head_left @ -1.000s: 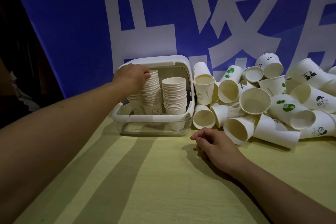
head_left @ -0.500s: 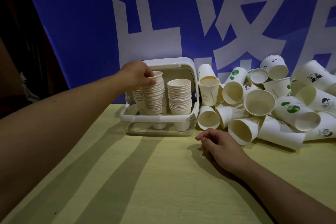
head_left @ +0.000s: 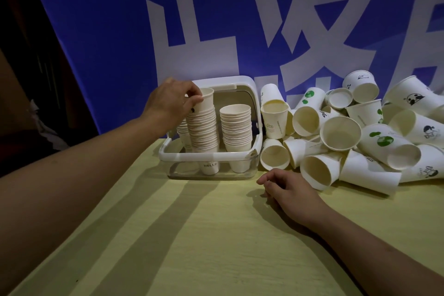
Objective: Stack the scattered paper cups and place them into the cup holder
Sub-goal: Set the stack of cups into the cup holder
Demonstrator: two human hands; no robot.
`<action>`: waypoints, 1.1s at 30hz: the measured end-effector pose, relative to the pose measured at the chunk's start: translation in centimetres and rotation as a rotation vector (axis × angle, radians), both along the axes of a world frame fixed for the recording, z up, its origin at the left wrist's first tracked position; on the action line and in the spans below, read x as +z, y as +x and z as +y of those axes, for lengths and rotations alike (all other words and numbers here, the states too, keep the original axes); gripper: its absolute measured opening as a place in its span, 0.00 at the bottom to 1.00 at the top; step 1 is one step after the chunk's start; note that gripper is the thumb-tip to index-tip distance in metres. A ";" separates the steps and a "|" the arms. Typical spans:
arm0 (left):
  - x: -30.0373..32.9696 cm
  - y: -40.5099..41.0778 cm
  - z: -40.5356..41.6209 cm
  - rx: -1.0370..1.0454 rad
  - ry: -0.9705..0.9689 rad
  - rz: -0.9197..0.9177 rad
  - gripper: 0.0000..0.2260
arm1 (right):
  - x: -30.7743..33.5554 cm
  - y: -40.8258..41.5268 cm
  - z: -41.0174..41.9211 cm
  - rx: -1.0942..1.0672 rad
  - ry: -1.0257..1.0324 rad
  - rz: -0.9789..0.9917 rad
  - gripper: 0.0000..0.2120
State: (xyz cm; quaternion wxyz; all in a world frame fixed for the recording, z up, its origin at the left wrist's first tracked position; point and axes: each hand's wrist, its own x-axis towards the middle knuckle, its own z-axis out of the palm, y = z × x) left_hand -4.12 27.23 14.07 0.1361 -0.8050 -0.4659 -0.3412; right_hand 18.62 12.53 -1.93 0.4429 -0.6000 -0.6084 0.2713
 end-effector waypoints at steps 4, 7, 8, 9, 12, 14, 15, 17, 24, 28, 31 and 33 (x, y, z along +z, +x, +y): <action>-1.3 -0.5 -0.5 -0.062 0.197 -0.137 0.11 | -0.2 0.0 0.1 0.003 -0.006 0.024 0.09; -0.5 0.2 -1.2 -0.127 0.323 -0.228 0.11 | -0.2 0.1 0.1 -0.001 -0.011 0.037 0.09; -0.3 0.6 -1.2 -0.146 0.346 -0.237 0.11 | -0.2 0.1 0.1 -0.001 -0.010 0.043 0.09; 0.0 1.1 -1.2 -0.163 0.362 -0.237 0.12 | -0.2 0.0 0.0 -0.002 -0.008 0.050 0.09; 0.0 2.7 -1.0 -0.221 0.380 -0.210 0.13 | -0.2 0.0 0.0 -0.005 -0.007 0.066 0.08; -0.7 3.6 -0.8 -0.245 0.384 -0.173 0.11 | -0.2 0.0 0.0 -0.007 -0.007 0.077 0.08; -1.1 3.9 -0.7 -0.246 0.383 -0.150 0.09 | -0.2 0.0 0.0 -0.008 -0.005 0.085 0.08; -1.9 4.4 -0.7 -0.240 0.364 -0.120 0.08 | -0.2 0.0 0.0 -0.007 -0.001 0.091 0.08; -3.5 5.3 -0.5 -0.271 0.162 -0.016 0.09 | -0.3 0.1 0.2 0.005 0.000 0.071 0.08; -4.2 5.2 -0.1 -0.242 0.163 0.111 0.11 | -0.3 0.1 0.2 0.014 0.001 0.063 0.08; -4.6 4.9 -0.3 -0.211 0.287 0.100 0.11 | -0.3 0.0 0.1 0.016 -0.001 0.064 0.08; -5.0 4.6 -0.5 -0.069 0.284 -0.065 0.17 | -0.2 0.0 0.1 0.016 0.002 0.059 0.08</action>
